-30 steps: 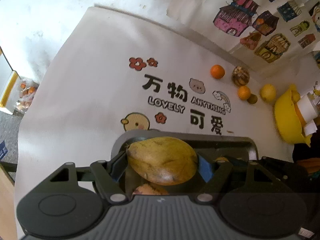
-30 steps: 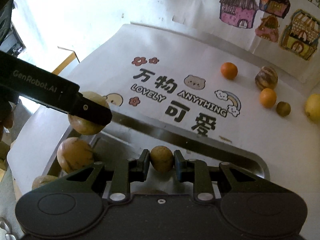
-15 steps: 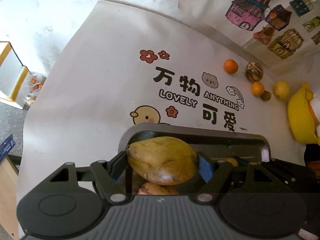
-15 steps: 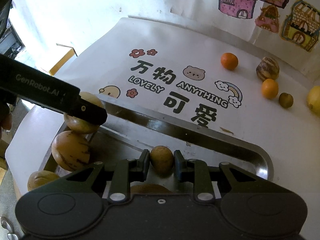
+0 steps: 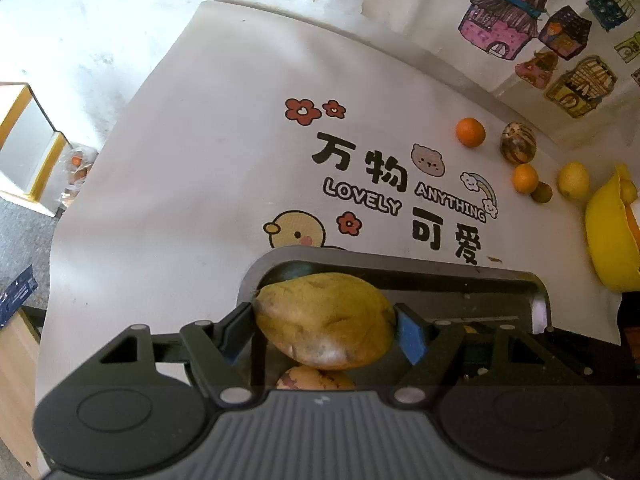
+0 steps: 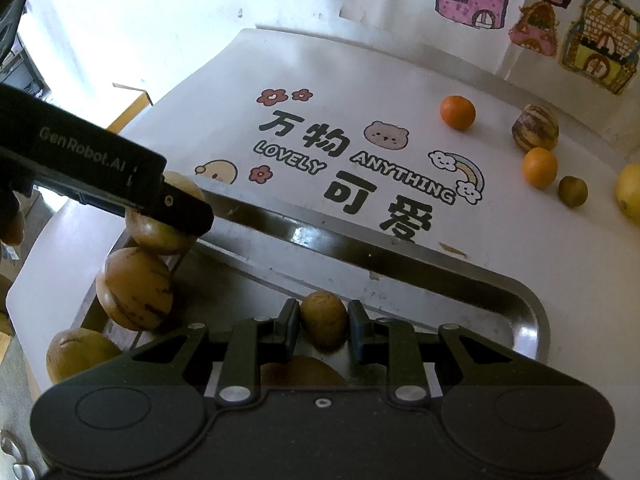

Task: Organize fruits
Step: 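Carry the mango and the kiwi over the metal tray with both tools, then lower the mango and kiwi into the tray and open both tools, then lift both tools from the tray and move toward the oranges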

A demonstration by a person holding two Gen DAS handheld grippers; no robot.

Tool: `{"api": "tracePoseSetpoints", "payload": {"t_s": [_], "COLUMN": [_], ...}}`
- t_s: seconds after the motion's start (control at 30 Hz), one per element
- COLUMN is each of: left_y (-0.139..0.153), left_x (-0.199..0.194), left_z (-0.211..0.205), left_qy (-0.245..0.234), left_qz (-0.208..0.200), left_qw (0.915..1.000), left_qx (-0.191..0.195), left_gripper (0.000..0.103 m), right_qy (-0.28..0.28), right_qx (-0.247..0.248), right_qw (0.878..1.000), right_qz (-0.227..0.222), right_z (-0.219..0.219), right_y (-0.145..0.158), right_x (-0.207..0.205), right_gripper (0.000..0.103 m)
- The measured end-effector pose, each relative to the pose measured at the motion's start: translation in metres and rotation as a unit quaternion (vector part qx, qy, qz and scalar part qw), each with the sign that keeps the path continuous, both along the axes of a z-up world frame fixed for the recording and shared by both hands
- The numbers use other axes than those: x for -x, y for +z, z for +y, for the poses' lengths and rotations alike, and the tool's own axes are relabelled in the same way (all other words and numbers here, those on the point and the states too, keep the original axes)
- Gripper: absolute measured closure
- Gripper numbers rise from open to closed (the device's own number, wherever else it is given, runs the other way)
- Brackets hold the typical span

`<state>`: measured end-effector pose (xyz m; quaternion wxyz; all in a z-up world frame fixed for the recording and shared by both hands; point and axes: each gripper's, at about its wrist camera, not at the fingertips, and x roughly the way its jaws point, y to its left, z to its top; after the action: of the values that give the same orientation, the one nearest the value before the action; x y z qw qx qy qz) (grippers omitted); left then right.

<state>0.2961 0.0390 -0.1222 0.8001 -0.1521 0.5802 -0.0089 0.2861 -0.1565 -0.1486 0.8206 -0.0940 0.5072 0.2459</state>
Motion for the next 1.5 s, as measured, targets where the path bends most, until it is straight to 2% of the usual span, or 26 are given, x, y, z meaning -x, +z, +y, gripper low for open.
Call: {"api": "tracePoseSetpoints", "payload": {"t_s": [0.4, 0.53, 0.63, 0.73, 0.93, 1.03, 1.17, 1.27, 1.5], "left_y": [-0.002, -0.002, -0.003, 0.000, 0.023, 0.043, 0.065, 0.077, 0.087], "left_x": [-0.003, -0.004, -0.004, 0.002, 0.024, 0.042, 0.068, 0.089, 0.136], "left_z": [-0.006, -0.007, -0.003, -0.001, 0.000, 0.003, 0.008, 0.011, 0.015], "left_qy": [-0.010, -0.010, 0.007, 0.020, 0.025, 0.035, 0.029, 0.017, -0.029], "left_qz": [0.004, 0.013, 0.033, 0.039, 0.019, -0.004, -0.029, -0.044, -0.060], "left_qw": [0.9998, 0.9996, 0.9994, 0.9989, 0.9995, 0.9994, 0.9990, 0.9984, 0.9944], "left_qx": [-0.019, -0.023, 0.003, 0.014, 0.007, 0.000, -0.017, -0.032, -0.083], "left_gripper": [0.025, 0.023, 0.016, 0.016, 0.010, 0.003, 0.000, 0.000, 0.000], "right_qy": [0.005, 0.002, -0.012, -0.025, -0.049, -0.062, -0.078, -0.079, -0.080], "right_qx": [0.003, 0.005, 0.003, -0.001, -0.008, -0.014, -0.021, -0.033, -0.017], "right_qw": [1.000, 1.000, 1.000, 1.000, 0.999, 0.998, 0.996, 0.995, 0.995], "right_qz": [0.000, -0.001, -0.005, -0.009, -0.021, -0.028, -0.037, -0.047, -0.049], "right_z": [0.001, -0.002, -0.008, -0.015, -0.026, -0.031, -0.034, -0.035, -0.038], "right_y": [-0.003, -0.002, 0.005, 0.013, 0.037, 0.051, 0.068, 0.076, 0.082], "right_x": [0.001, 0.004, 0.008, 0.015, 0.035, 0.051, 0.077, 0.098, 0.132], "right_gripper": [0.072, 0.064, 0.051, 0.043, 0.025, 0.016, 0.003, 0.001, 0.001]}}
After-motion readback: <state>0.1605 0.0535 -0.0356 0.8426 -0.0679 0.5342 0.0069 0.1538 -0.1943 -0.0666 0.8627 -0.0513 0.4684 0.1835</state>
